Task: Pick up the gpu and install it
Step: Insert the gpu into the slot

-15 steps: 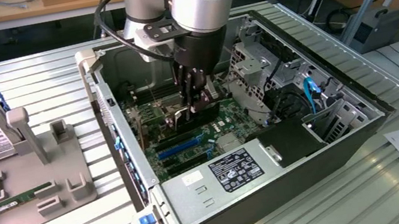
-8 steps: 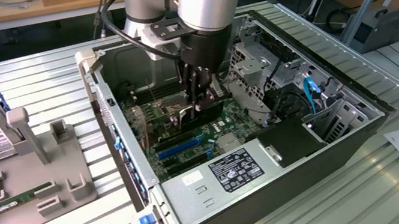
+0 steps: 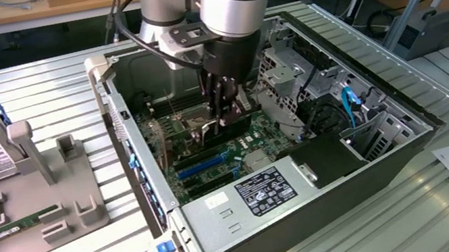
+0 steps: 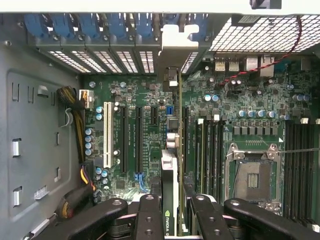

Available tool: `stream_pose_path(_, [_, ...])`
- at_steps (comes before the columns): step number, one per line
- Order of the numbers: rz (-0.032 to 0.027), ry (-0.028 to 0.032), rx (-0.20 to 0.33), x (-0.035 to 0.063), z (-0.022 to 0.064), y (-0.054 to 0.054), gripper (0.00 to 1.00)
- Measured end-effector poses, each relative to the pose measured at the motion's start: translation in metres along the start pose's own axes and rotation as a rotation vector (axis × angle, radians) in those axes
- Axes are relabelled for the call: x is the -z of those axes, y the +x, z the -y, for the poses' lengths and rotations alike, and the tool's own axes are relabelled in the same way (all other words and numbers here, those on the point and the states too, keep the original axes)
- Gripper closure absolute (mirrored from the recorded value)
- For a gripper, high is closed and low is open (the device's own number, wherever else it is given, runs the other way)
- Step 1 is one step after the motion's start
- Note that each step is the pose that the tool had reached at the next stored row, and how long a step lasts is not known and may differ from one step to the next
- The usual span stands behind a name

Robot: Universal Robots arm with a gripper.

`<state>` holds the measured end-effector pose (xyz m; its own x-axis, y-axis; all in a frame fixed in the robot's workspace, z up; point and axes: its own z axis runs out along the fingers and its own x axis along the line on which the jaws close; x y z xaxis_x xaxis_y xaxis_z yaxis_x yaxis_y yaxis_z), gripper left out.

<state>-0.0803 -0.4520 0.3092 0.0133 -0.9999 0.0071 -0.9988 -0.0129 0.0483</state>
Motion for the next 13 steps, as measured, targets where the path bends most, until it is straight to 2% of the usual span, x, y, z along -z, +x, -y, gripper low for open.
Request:
stream_pose_path(7, [0.0004,0.0,0.0,-0.0091,0.0004,-0.0001,0.73])
stream_pose_path(13, [0.0004,0.0,0.0,-0.0096,0.0005,-0.0001,0.73])
